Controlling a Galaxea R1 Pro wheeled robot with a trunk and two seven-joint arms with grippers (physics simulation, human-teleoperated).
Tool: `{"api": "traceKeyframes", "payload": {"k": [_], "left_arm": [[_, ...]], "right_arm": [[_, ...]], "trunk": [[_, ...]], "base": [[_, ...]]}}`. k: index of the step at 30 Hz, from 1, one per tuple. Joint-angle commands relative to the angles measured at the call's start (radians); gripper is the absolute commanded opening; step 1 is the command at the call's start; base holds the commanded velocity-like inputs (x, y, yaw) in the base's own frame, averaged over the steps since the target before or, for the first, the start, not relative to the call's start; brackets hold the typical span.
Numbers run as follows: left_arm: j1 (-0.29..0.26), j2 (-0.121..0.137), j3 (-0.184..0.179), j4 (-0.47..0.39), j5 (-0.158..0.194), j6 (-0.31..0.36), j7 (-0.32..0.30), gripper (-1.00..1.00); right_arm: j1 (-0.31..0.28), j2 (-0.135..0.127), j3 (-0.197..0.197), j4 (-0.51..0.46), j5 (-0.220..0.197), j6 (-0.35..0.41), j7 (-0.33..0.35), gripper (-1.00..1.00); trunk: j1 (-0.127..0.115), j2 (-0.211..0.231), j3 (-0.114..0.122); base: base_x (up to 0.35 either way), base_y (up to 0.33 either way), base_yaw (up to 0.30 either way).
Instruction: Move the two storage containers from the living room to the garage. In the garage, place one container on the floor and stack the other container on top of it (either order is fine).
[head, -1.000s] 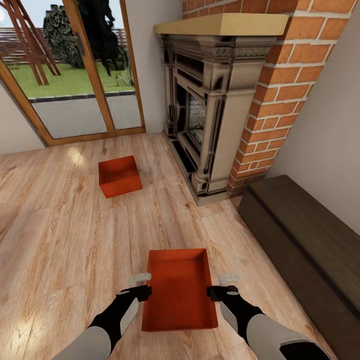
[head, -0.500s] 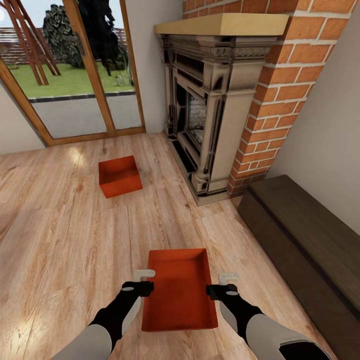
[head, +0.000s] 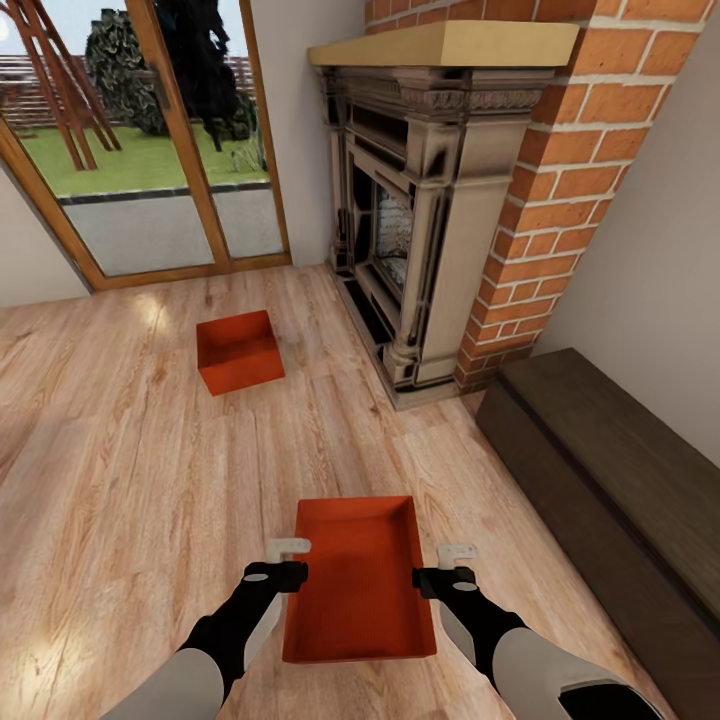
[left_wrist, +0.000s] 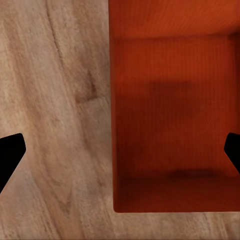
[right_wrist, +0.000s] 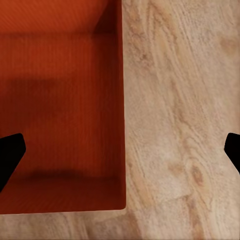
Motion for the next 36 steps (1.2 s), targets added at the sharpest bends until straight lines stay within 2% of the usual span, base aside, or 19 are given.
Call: {"api": "traceKeyframes", "payload": {"k": [1,10,15,36], "left_arm": [[0.000,0.001,-0.008,-0.002,0.004,0.008,0.008,1.00],[0.000,0.000,0.001,-0.002,0.006,0.010,0.007,1.00],[0.000,0.000,0.003,-0.002,0.007,0.011,0.007,1.00],[0.000,0.002,0.007,0.003,0.016,0.012,0.003,1.00]], "right_arm": [[-0.001,0.000,0.008,0.000,-0.002,0.000,-0.005,1.00],[-0.001,0.000,0.009,0.000,-0.001,-0.008,-0.005,1.00],[-0.001,-0.003,0.008,0.000,-0.001,-0.041,-0.005,1.00],[-0.001,-0.007,0.007,0.000,-0.001,-0.034,-0.003,1.00]], "trunk": [[0.004,-0.008,-0.004],[0.038,-0.071,-0.032],[0.058,-0.106,-0.048],[0.138,-0.253,-0.114]], "base": [[0.000,0.000,0.000],[0.000,0.000,0.000],[0.000,0.000,0.000],[0.000,0.000,0.000]]}}
